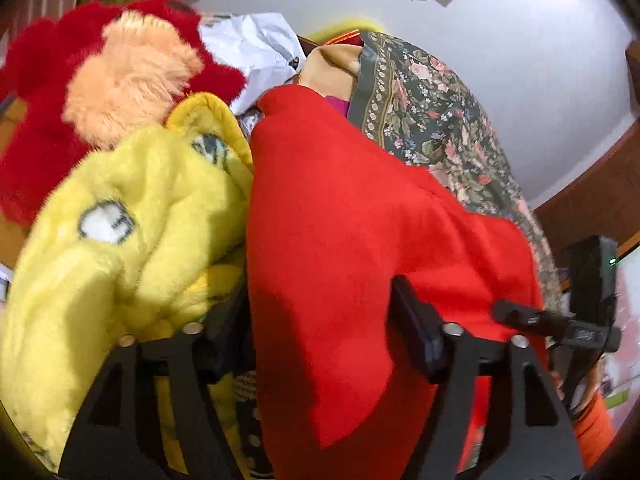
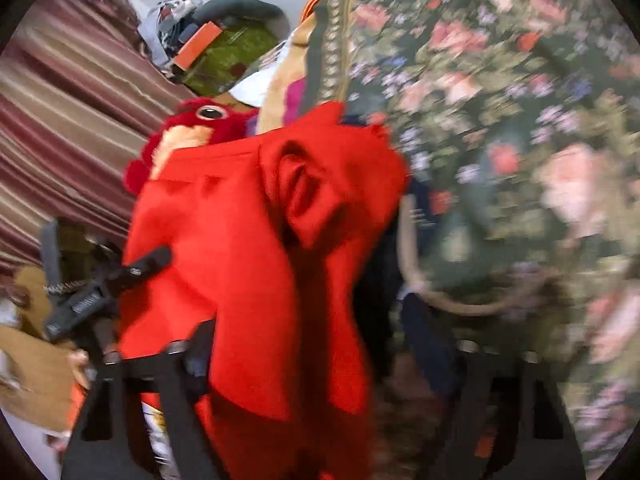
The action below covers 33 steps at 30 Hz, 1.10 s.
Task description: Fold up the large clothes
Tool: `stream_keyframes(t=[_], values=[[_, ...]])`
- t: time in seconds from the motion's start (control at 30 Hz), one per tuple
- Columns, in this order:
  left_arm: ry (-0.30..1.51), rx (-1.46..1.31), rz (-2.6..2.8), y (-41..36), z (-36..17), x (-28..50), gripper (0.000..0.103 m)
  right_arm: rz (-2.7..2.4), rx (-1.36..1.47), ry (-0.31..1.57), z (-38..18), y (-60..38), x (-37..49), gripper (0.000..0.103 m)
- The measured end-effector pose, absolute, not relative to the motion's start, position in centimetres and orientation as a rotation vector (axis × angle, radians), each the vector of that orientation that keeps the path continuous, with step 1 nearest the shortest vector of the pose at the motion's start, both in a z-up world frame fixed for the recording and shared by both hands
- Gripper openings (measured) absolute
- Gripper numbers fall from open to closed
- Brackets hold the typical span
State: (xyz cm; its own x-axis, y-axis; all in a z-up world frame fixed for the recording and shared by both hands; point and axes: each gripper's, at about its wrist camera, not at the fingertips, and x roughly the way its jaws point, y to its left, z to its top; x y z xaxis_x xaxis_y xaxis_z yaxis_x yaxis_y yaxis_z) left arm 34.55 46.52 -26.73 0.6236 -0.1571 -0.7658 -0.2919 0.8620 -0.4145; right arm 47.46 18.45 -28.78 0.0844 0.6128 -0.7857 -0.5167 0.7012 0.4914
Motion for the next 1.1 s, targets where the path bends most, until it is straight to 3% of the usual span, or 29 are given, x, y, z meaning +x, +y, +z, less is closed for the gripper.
stream_keyframes(t=[0.2, 0.27, 0.4, 0.67, 0.9, 1.1], values=[[0.876, -0.393, 0.094, 43.9, -24.2, 31.3, 0.079, 0.808, -0.057, 1.111, -26.0, 17.4, 44.5, 0.083], [0.880, -0.346, 0.086, 42.9, -24.0, 30.0, 0.085, 0.830, -0.077, 1.105, -25.8, 17.6, 43.4, 0.083], [0.938, -0.254, 0.129, 41.4, -25.2, 27.5, 0.089, 0.844, -0.139, 1.141, -27.2, 19.2, 41.0, 0.083], [0.950, -0.427, 0.193, 42.2, -26.1, 21.9, 0.090, 0.770, -0.190, 1.210, -29.3, 16.3, 38.1, 0.083], [0.880, -0.326, 0.279, 39.2, -20.5, 18.3, 0.089, 0.789, -0.119, 1.054, -21.0, 11.5, 35.0, 0.083], [0.649, -0.245, 0.285, 34.2, -10.4, 13.7, 0.089, 0.842, -0.050, 0.767, -10.4, 7.5, 29.6, 0.083]])
